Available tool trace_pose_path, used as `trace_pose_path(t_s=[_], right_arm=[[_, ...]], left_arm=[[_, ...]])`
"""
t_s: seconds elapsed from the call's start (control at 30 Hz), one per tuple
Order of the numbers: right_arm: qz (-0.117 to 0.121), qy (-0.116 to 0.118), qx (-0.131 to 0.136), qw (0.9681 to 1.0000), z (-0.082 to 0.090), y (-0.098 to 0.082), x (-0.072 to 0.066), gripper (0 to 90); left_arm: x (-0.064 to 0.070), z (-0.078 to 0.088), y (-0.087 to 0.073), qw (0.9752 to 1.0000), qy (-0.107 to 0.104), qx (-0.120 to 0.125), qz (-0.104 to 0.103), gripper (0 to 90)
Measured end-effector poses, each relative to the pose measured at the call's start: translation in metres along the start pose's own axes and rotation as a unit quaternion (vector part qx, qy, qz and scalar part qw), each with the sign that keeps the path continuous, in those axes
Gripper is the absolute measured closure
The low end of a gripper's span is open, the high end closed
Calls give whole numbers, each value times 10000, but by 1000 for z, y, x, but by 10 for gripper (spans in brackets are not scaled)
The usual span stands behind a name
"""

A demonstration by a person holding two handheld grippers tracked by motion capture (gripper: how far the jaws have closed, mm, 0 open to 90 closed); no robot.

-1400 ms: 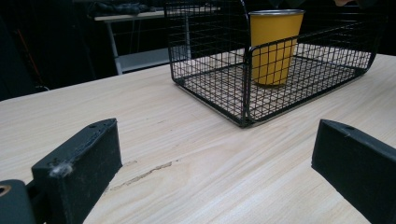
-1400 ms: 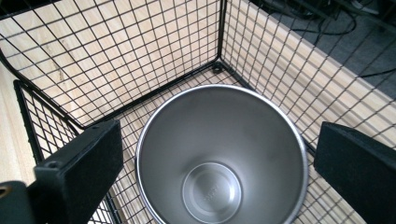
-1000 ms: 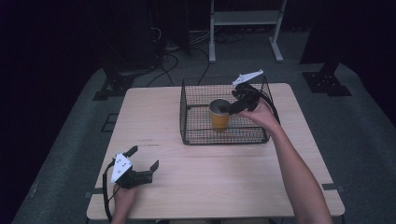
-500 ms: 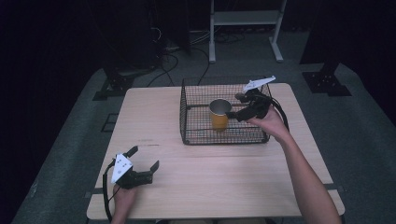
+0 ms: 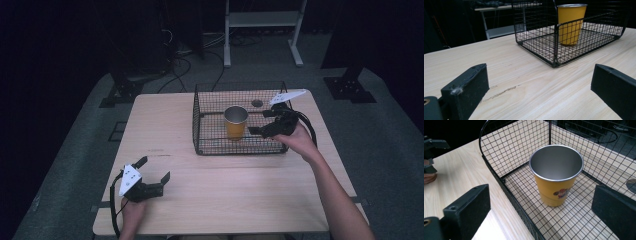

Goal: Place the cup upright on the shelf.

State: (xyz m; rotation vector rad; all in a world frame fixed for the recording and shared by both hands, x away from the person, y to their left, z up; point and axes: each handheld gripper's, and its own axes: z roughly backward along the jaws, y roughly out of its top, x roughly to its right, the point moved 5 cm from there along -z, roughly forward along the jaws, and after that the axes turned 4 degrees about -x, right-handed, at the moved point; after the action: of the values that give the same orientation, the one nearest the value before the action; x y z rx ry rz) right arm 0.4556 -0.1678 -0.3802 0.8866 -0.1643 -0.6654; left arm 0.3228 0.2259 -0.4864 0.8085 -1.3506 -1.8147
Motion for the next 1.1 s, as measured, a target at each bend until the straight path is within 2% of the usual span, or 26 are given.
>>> trace_pose_path(t_s=[0.37,0.73,0.83,0.87,0.9,1.1], right_arm=[[74,220,86,9997,4,-15,-17,17],[192,302,105,9993,9,-29,-29,17],[209,257,145,9993,10,-33,-31,18],[221,275,160,9992,11,-36,-32,48],[224,279,225,9991,13,-41,-35,131],[234,330,281,9988,19,-54,-40,120]], left_arm=[[0,0,0,10000,2,8,19,8],[0,0,0,10000,-2,2,8,8],[0,0,0,10000,0,5,12,8],[0,0,0,10000,-2,6,14,8],[0,0,0,10000,-1,6,21,8],[0,0,0,10000,5,-7,-1,8]])
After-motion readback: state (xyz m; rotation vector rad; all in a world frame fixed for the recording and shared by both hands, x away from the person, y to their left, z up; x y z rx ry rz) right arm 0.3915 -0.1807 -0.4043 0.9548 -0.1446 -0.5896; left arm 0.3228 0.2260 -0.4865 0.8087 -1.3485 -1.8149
